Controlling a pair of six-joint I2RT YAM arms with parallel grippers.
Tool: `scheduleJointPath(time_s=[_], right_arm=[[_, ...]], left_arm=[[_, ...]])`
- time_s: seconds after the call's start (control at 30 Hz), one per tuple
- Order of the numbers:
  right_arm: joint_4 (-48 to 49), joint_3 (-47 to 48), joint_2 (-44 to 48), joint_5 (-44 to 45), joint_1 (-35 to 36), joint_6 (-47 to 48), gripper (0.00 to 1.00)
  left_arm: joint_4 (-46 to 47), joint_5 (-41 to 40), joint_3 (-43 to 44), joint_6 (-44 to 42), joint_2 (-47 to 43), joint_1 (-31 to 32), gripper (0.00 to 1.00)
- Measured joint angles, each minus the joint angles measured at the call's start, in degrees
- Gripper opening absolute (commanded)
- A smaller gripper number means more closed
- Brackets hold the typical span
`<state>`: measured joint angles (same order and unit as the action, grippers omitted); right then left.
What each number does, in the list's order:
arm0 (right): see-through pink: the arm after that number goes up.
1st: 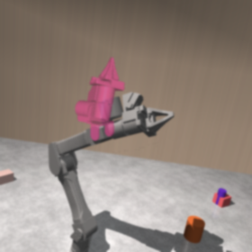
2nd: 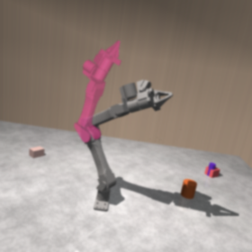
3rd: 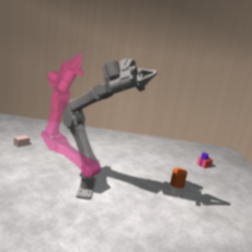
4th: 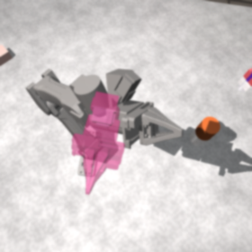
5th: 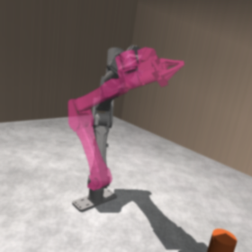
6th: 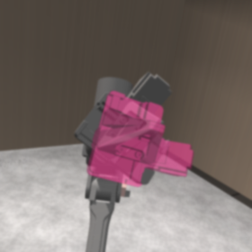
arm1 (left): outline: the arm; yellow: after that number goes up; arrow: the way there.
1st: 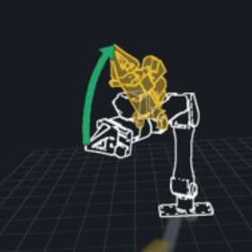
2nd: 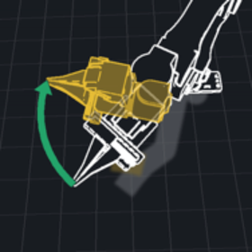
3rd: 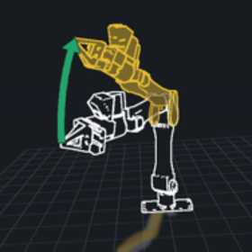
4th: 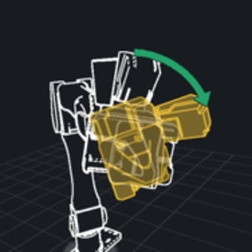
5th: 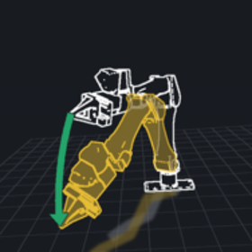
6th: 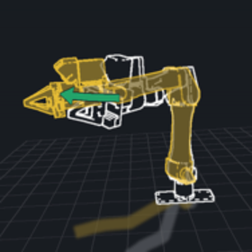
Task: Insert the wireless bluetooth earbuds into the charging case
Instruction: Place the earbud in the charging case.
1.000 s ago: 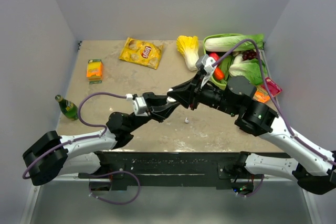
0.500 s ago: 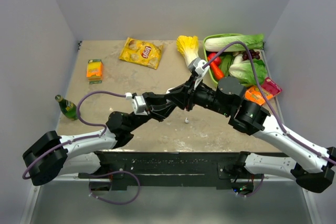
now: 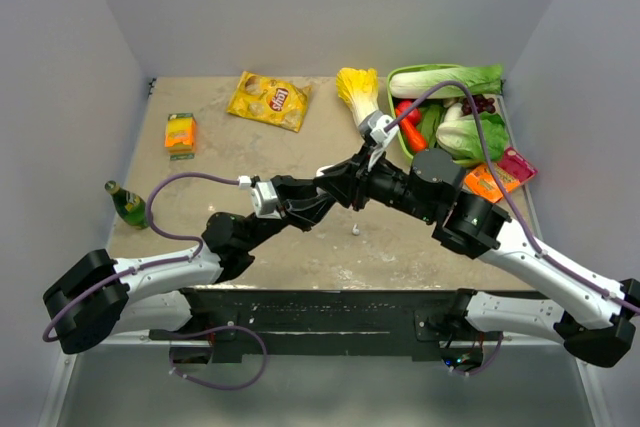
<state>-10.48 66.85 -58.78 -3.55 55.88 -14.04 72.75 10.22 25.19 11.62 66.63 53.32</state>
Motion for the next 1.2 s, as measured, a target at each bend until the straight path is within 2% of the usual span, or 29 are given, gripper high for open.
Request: scheduleJointPath(time_s=[0.23, 0.27, 0.37, 0.47, 1.2], right_arm=[[0.4, -0.6, 0.0, 0.0, 0.1, 0.0, 0.02], [0.4, -0.6, 0.0, 0.0, 0.1, 0.0, 0.09], [0.4, -0.6, 0.0, 0.2, 0.3, 0.0, 0.23], [0.4, -0.6, 0.0, 0.7, 0.4, 0.0, 0.29], [-0.3, -0.6, 0.2, 1.6, 0.7, -1.5, 0.49]], left_arm=[[-0.2, -0.2, 0.0, 0.0, 0.0, 0.0, 0.00], [-0.2, -0.2, 0.0, 0.0, 0.0, 0.0, 0.00], [-0.2, -0.2, 0.0, 0.0, 0.0, 0.0, 0.00], [-0.2, -0.2, 0.0, 0.0, 0.0, 0.0, 0.00], [0.0, -1.0, 0.0, -0.1, 0.0, 0.0, 0.00]])
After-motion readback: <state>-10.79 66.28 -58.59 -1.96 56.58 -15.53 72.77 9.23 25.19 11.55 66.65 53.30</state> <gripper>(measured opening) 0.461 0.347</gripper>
